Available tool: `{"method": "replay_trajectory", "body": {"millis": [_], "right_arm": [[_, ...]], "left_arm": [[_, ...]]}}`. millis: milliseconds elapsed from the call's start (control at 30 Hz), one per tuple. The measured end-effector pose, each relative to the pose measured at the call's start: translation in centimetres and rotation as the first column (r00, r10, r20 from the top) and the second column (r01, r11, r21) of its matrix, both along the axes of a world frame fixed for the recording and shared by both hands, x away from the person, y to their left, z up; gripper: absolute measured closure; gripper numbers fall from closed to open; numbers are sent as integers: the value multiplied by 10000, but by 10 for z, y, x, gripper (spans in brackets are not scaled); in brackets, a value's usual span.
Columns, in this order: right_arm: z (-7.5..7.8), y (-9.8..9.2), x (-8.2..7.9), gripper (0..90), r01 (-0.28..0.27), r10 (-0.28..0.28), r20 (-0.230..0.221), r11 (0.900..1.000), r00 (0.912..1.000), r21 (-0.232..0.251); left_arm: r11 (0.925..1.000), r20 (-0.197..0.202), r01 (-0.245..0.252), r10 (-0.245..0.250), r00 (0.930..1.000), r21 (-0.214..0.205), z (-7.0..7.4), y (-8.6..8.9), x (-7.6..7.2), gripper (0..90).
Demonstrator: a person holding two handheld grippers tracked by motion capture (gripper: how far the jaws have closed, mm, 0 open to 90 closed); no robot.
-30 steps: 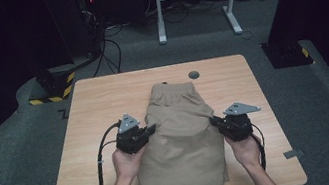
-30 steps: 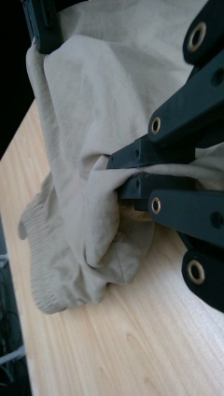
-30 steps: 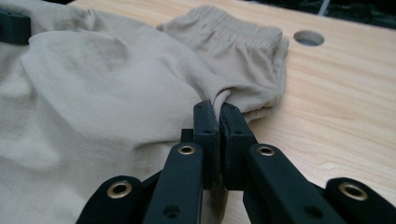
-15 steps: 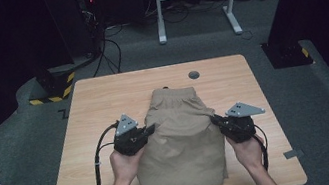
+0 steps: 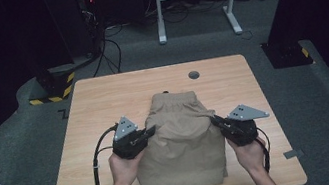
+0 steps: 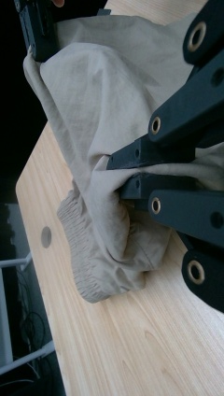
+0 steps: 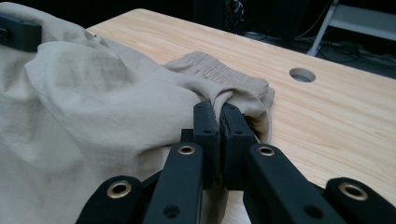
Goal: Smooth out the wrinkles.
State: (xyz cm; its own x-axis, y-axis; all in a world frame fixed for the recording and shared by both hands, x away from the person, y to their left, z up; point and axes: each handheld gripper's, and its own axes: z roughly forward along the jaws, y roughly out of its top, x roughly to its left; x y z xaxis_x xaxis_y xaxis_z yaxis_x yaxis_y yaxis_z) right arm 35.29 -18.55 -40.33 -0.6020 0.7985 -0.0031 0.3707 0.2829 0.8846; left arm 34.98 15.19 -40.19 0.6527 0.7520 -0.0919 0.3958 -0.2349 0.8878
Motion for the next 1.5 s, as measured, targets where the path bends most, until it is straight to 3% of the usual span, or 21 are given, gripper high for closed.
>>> {"method": "replay_trajectory", "body": {"millis": [367,500,633,767,967,1500], "right_arm": [[3,-4,-21,868,-321,315,264,9992,9992,227],[7,-6,-39,868,-554,535,555,9979,9970,330],[16,-10,-53,868,-982,917,787,9917,9927,832],[21,-10,-53,868,-1026,958,891,9919,9914,745],[12,-13,-38,868,-703,657,621,9946,9959,764],[14,-10,-23,868,-507,478,652,9978,9967,438]], "left_arm": [[9988,239,104,-93,9997,-480,2,5,-20,866],[9983,545,397,-373,9978,-433,10,3,-39,866],[9947,801,840,-791,9936,-596,21,0,-49,866],[9950,725,801,-757,9945,-595,24,0,-40,866],[9968,489,444,-412,9980,-666,17,7,-26,866],[9978,453,49,-19,9990,-657,13,11,-13,861]]}}
